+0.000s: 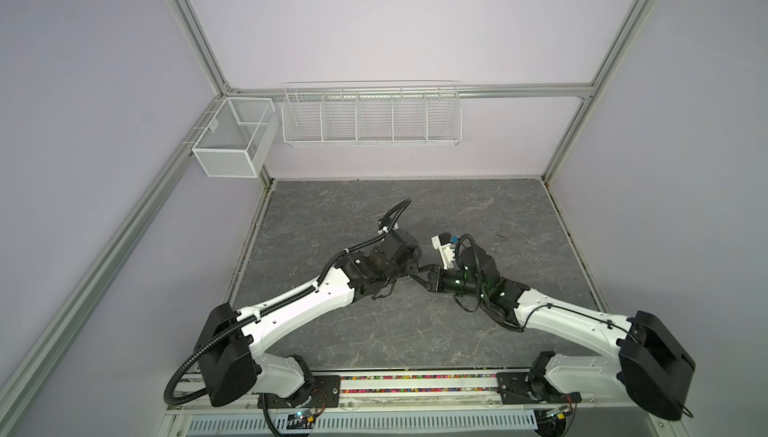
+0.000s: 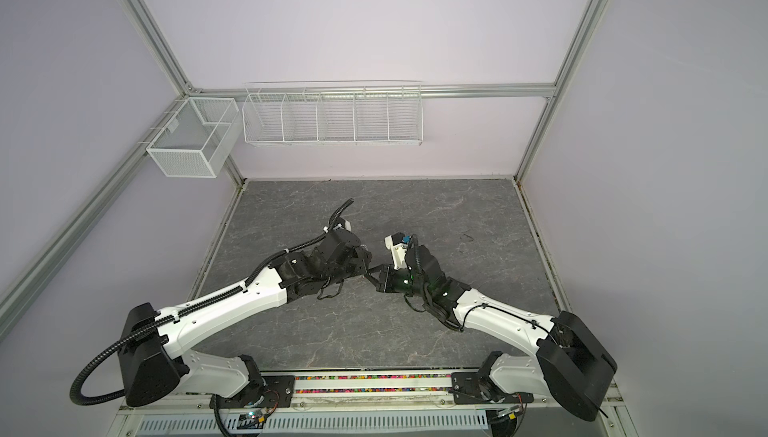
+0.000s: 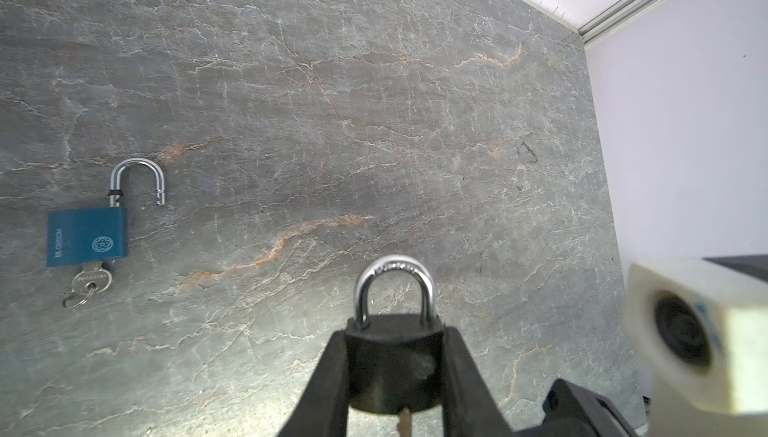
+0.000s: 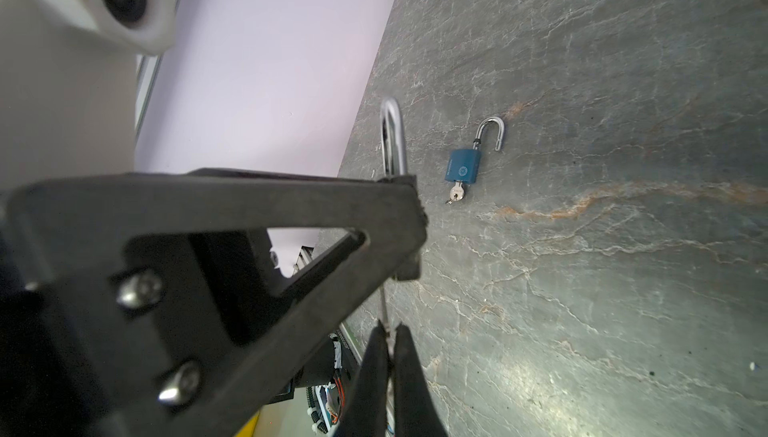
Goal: Unlock with the key
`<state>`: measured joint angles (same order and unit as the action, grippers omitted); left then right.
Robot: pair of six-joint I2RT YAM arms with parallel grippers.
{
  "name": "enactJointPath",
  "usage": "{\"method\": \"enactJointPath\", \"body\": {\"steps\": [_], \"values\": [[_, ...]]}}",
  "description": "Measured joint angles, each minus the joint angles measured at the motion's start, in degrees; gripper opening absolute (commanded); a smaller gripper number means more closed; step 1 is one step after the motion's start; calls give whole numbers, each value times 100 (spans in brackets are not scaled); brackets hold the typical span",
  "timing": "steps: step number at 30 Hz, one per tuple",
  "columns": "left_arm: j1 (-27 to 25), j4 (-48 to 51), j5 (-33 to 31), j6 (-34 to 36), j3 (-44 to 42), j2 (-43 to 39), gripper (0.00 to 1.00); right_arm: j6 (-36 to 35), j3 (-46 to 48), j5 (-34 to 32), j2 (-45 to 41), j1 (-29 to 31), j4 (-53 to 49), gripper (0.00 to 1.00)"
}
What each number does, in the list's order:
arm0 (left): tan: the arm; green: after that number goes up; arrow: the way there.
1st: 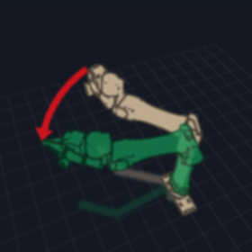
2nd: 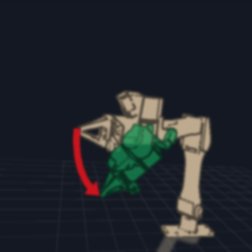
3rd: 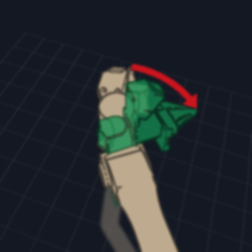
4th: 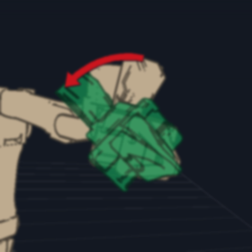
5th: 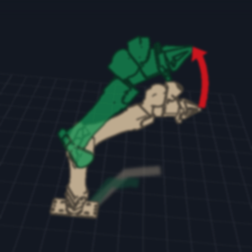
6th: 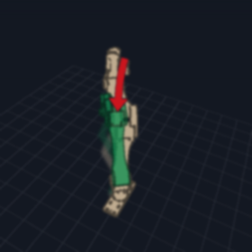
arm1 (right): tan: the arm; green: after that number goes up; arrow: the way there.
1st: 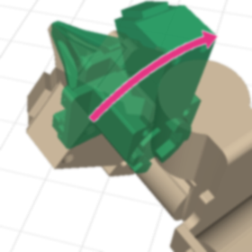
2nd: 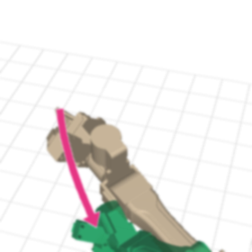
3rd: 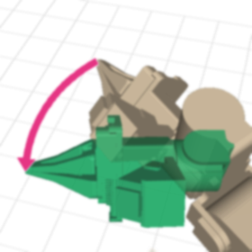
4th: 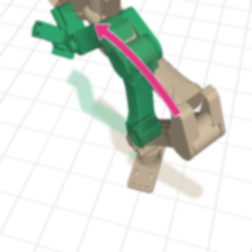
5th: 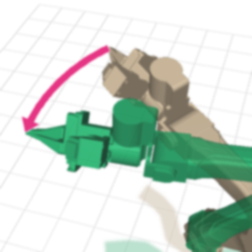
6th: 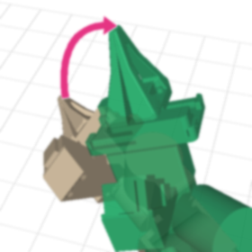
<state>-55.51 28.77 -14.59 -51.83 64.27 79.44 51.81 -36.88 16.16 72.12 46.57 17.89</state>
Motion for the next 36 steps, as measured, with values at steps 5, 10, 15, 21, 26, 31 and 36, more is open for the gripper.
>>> {"method": "enactJointPath", "body": {"steps": [5,10,15,21,26,31,36], "values": [[0,-24,-42,0,0,-11,0,-37,-4,15,0,4,-4,6],[0,-42,-44,-2,0,-17,0,-109,-9,15,0,2,-15,6],[2,-55,-61,-48,-15,-35,0,-162,-79,15,7,2,-114,6],[11,-157,-48,-70,-168,-107,0,-221,-105,17,37,-2,-179,6],[17,-146,-116,-61,-168,-114,0,-260,-116,22,39,-2,-212,6],[28,-151,-149,-63,-168,-122,0,-284,-120,20,39,-9,-339,6],[35,-192,-144,-66,-168,-122,0,-306,-199,42,116,-9,-372,6]]}}
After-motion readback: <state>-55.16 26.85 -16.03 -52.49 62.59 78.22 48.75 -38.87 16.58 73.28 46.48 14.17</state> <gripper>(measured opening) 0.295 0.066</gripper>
